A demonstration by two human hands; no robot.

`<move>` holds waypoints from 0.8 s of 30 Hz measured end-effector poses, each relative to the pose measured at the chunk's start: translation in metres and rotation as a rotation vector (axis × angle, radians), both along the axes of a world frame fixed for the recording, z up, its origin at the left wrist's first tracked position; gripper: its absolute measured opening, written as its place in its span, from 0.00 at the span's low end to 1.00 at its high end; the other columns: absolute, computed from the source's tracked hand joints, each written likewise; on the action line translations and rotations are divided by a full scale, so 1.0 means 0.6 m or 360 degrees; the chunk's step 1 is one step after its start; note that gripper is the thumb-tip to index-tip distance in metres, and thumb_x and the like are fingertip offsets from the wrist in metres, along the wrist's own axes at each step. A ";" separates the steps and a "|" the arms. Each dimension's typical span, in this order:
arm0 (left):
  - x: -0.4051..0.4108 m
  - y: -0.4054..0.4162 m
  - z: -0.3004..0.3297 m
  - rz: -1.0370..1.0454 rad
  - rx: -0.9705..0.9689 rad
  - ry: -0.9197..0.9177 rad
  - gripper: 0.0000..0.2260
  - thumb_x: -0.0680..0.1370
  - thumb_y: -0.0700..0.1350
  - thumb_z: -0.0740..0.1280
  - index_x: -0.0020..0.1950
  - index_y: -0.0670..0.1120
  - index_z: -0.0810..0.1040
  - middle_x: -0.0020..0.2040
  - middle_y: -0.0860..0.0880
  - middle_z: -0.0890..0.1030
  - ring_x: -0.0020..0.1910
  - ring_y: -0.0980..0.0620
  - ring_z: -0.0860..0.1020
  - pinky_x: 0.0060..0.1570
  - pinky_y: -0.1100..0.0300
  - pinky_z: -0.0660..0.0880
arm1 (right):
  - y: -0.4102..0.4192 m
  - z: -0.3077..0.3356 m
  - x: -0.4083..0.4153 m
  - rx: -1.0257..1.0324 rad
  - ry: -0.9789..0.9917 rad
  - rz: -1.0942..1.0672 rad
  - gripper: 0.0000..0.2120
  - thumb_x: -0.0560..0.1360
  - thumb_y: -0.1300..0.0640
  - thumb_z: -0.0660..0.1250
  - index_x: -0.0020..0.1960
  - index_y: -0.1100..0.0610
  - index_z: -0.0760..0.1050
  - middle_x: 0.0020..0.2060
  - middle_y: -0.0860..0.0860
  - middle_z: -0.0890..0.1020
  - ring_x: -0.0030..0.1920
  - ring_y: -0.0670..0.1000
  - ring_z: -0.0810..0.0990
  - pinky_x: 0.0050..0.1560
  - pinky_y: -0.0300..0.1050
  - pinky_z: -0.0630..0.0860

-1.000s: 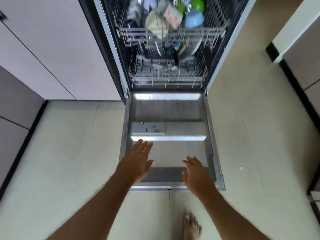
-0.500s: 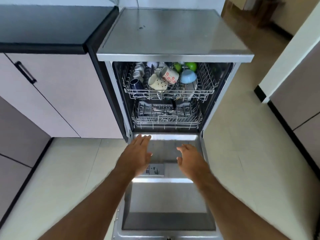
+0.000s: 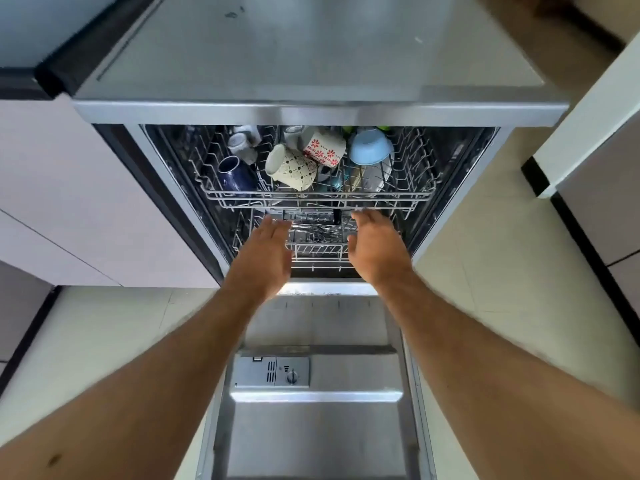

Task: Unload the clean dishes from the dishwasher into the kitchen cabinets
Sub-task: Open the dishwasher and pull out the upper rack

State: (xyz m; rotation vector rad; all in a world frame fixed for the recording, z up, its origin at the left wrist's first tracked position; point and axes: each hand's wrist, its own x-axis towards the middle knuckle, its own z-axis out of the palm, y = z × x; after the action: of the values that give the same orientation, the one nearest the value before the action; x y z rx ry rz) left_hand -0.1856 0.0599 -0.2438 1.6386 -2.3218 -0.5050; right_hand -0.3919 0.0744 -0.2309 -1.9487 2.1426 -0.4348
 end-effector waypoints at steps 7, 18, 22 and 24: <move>-0.028 -0.119 0.010 0.0048 -0.0182 -0.0059 0.28 0.83 0.47 0.60 0.80 0.44 0.54 0.79 0.42 0.54 0.79 0.44 0.48 0.74 0.53 0.44 | -0.109 -0.017 -0.031 -0.0078 0.0381 0.0081 0.32 0.79 0.63 0.62 0.80 0.59 0.52 0.78 0.59 0.60 0.78 0.59 0.58 0.78 0.56 0.56; -0.024 -0.208 -0.030 0.0179 -0.0088 -0.0089 0.14 0.84 0.45 0.57 0.68 0.48 0.75 0.66 0.38 0.75 0.62 0.41 0.76 0.62 0.48 0.73 | -0.150 -0.042 -0.040 -0.0037 0.0501 0.0108 0.12 0.79 0.63 0.64 0.62 0.62 0.77 0.49 0.56 0.81 0.51 0.54 0.80 0.69 0.54 0.71; -0.020 -0.213 -0.034 0.0293 -0.0160 -0.0098 0.12 0.85 0.49 0.57 0.61 0.50 0.79 0.51 0.43 0.83 0.40 0.51 0.78 0.40 0.59 0.74 | -0.148 -0.027 -0.036 -0.0039 0.0371 0.0079 0.08 0.80 0.64 0.63 0.58 0.63 0.76 0.45 0.55 0.80 0.46 0.51 0.78 0.63 0.49 0.76; -0.018 -0.213 -0.035 0.0334 -0.0154 -0.0066 0.11 0.84 0.49 0.58 0.59 0.52 0.79 0.49 0.45 0.84 0.39 0.51 0.81 0.37 0.60 0.75 | -0.145 -0.020 -0.033 -0.0015 0.0358 0.0080 0.08 0.80 0.65 0.63 0.57 0.63 0.76 0.44 0.55 0.78 0.46 0.51 0.78 0.60 0.47 0.78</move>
State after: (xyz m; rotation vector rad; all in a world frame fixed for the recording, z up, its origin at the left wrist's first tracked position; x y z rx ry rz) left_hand -0.1965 -0.0681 -0.2648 1.8338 -2.1325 -0.3114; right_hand -0.4116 -0.0126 -0.2429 -2.1422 2.2189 -0.2263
